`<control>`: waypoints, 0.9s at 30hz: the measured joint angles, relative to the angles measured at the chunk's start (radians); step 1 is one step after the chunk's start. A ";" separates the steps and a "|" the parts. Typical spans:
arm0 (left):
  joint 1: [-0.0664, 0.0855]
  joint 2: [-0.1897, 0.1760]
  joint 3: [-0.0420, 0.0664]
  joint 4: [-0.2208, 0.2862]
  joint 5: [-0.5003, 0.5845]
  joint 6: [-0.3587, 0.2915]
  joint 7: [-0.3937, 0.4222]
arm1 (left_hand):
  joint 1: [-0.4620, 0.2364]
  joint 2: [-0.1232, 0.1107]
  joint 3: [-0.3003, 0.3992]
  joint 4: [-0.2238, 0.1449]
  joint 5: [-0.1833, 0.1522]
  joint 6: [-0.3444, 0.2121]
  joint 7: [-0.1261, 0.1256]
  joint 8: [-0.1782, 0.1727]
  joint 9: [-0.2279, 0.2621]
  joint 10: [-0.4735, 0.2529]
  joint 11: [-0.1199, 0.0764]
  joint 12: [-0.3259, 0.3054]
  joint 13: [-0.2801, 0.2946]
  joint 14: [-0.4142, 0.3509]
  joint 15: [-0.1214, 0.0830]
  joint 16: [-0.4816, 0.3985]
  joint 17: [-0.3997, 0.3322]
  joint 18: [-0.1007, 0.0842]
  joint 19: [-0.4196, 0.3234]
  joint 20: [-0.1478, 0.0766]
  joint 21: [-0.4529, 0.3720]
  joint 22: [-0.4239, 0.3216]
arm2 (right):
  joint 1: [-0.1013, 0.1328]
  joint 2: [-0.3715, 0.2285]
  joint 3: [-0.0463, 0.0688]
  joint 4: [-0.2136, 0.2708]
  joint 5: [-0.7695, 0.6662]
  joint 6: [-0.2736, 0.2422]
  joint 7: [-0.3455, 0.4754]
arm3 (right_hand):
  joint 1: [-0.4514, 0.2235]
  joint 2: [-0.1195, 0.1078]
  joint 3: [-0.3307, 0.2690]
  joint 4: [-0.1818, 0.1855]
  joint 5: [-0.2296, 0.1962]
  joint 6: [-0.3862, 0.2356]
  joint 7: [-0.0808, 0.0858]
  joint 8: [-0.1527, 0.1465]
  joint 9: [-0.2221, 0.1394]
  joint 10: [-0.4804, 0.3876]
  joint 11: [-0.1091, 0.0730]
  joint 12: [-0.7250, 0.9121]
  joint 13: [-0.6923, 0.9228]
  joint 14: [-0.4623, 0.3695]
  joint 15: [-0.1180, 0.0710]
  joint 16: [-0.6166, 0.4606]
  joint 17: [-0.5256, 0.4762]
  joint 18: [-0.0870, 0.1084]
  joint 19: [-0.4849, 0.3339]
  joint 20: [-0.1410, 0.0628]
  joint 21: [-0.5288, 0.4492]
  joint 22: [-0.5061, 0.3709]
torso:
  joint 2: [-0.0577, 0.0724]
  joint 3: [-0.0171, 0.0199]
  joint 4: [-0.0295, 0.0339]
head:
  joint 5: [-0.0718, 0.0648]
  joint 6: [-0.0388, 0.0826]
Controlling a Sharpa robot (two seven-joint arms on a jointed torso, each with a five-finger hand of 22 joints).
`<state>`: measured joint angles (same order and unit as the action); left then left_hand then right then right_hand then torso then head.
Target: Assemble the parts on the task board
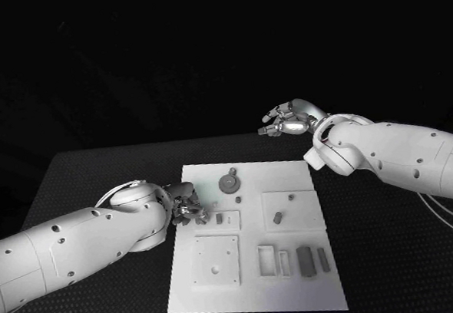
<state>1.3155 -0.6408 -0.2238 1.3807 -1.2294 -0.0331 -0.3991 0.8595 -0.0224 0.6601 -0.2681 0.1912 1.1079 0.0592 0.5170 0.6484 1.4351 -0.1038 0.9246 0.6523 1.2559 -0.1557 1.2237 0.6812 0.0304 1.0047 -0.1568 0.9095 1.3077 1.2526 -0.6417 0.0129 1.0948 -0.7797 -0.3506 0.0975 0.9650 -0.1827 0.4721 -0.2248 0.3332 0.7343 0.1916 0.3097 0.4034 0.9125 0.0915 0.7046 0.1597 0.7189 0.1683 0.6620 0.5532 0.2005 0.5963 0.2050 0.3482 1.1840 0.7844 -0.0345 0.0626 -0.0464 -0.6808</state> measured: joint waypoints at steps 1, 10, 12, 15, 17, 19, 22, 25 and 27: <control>0.000 0.000 0.000 0.001 -0.001 -0.001 -0.001 | 0.000 0.000 0.000 0.000 0.006 0.000 0.000 0.001 -0.001 0.000 0.000 0.002 0.001 0.000 0.000 0.004 0.000 0.000 0.000 0.000 0.000 0.000 | 0.000 0.000 0.000 0.000 0.000 0.000 0.000 | 0.000 0.000 0.000 0.000 0.000 0.000 0.000 0.000 0.000 0.000 0.000 0.000 0.000 0.000 0.000 0.000 0.000 0.000 0.000 0.000 0.000 0.000 | 0.000 0.0000 -0.0001 | 0.000 0.000; -0.002 -0.002 0.000 0.001 0.015 -0.004 -0.005 | -0.031 0.033 -0.006 -0.008 0.077 0.000 0.000 0.024 -0.002 0.000 0.000 0.028 0.008 -0.002 -0.002 0.027 0.000 0.000 0.000 0.000 0.020 0.000 | -0.001 0.000 0.000 -0.001 0.000 0.000 0.000 | 0.000 0.000 0.000 0.000 0.004 0.000 0.000 0.000 0.000 0.000 0.000 0.000 -0.001 0.000 0.000 0.000 -0.001 0.000 -0.004 0.004 0.000 0.001 | 0.000 -0.0007 -0.0003 | 0.001 0.001; -0.002 -0.002 0.000 -0.001 0.024 -0.004 -0.005 | -0.034 0.037 -0.006 -0.008 0.083 0.000 0.000 0.025 -0.002 0.000 0.000 0.030 0.008 -0.002 -0.002 0.027 0.000 0.000 0.000 0.000 0.020 0.000 | -0.001 0.000 0.000 -0.001 0.000 0.000 0.000 | 0.000 0.000 0.000 0.000 0.004 0.000 0.000 0.000 0.000 0.000 0.000 0.000 -0.001 0.000 0.000 0.000 -0.001 0.000 -0.004 0.004 0.000 0.001 | 0.000 -0.0007 -0.0001 | 0.001 0.001; -0.002 0.000 0.000 -0.006 0.041 -0.004 -0.007 | -0.045 0.048 -0.007 -0.010 0.086 0.000 0.000 0.028 -0.002 0.000 0.000 0.037 0.009 -0.002 -0.002 0.035 -0.001 0.000 0.000 0.000 0.026 0.000 | -0.001 0.000 0.000 -0.001 0.000 0.000 0.000 | 0.000 0.000 0.000 0.000 0.004 -0.001 0.001 0.000 -0.001 0.000 0.000 0.000 -0.002 0.000 0.000 0.000 -0.001 0.000 -0.004 0.004 0.000 0.001 | 0.000 -0.0006 0.0001 | 0.002 0.002; -0.002 0.001 0.000 -0.009 0.052 -0.003 -0.007 | -0.054 0.056 -0.007 -0.010 0.089 0.000 0.000 0.033 -0.002 0.000 0.000 0.040 0.009 -0.002 -0.002 0.035 -0.002 0.000 0.000 0.000 0.027 0.000 | -0.001 0.000 0.000 -0.001 0.000 0.000 0.000 | 0.000 0.000 0.000 0.000 0.004 -0.001 0.001 0.000 -0.001 0.000 0.000 0.000 -0.002 0.000 0.000 0.000 -0.001 0.000 -0.004 0.004 0.000 0.002 | 0.000 -0.0005 0.0000 | 0.002 0.002; -0.002 0.002 0.000 -0.011 0.060 -0.001 -0.008 | -0.066 0.068 -0.002 -0.016 0.089 0.000 0.000 0.036 -0.002 0.000 0.000 0.047 0.010 -0.002 -0.002 0.042 -0.002 0.000 0.000 0.000 0.027 0.000 | -0.001 0.000 0.000 0.000 0.000 0.000 0.000 | 0.000 0.000 0.000 0.000 0.004 -0.002 0.002 0.000 -0.001 0.000 0.000 0.000 -0.002 -0.002 -0.002 0.000 -0.001 0.000 -0.004 0.004 0.000 0.002 | 0.000 -0.0004 -0.0002 | 0.003 0.002; -0.002 0.004 0.001 -0.015 0.070 0.003 -0.010 | -0.082 0.085 -0.002 -0.017 0.089 0.000 0.000 0.040 -0.001 0.000 0.000 0.052 0.010 -0.002 -0.001 0.044 -0.004 0.000 0.000 0.000 0.031 0.000 | -0.001 0.000 0.000 -0.001 0.000 0.000 0.000 | 0.000 0.000 0.000 0.000 0.008 -0.002 0.002 0.000 -0.001 0.000 0.000 0.000 -0.002 -0.003 -0.003 0.000 -0.002 0.000 -0.004 0.004 0.000 0.002 | 0.000 -0.0002 -0.0004 | 0.003 0.002; -0.001 0.008 0.001 -0.019 0.077 0.009 -0.013 | -0.097 0.099 -0.003 -0.019 0.089 0.000 -0.001 0.044 -0.001 0.000 0.000 0.058 0.010 -0.002 -0.001 0.047 -0.005 0.000 0.000 0.000 0.031 0.000 | -0.001 0.001 0.000 -0.001 0.000 0.000 0.000 | 0.000 0.000 0.000 0.000 0.008 -0.002 0.002 0.000 -0.001 0.000 0.000 0.000 -0.003 -0.003 -0.003 0.000 -0.002 0.000 -0.004 0.004 0.000 0.002 | 0.000 -0.0001 -0.0007 | 0.003 0.001; -0.002 0.010 0.000 -0.021 0.081 0.015 -0.015 | -0.104 0.106 -0.002 -0.020 0.089 0.000 -0.001 0.053 -0.002 0.000 0.000 0.058 0.010 -0.002 -0.001 0.047 -0.005 0.000 0.000 0.000 0.035 0.000 | -0.001 0.001 0.000 -0.001 0.000 0.000 0.000 | 0.000 0.000 0.000 0.000 0.008 -0.002 0.002 0.000 -0.001 0.000 0.000 0.000 -0.003 -0.003 -0.003 0.000 -0.002 0.000 -0.004 0.004 0.000 0.002 | 0.000 0.0004 -0.0009 | 0.004 0.001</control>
<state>1.3136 -0.6307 -0.2235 1.3596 -1.1489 -0.0183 -0.4142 0.7557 0.0837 0.6577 -0.2878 0.2797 1.1079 0.0586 0.5703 0.6464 1.4348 -0.1035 0.9828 0.6622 1.2543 -0.1569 1.2712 0.6759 0.0303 1.0043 -0.1569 0.9448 1.3074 1.2514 -0.6411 0.0129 1.0943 -0.7797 -0.3502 0.0976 0.9650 -0.1827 0.4721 -0.2249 0.3409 0.7324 0.1935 0.3097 0.4026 0.9125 0.0915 0.7045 0.1563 0.7156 0.1649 0.6620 0.5508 0.2005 0.5927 0.2085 0.3482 1.1861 0.7845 -0.0341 0.0617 -0.0428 -0.6795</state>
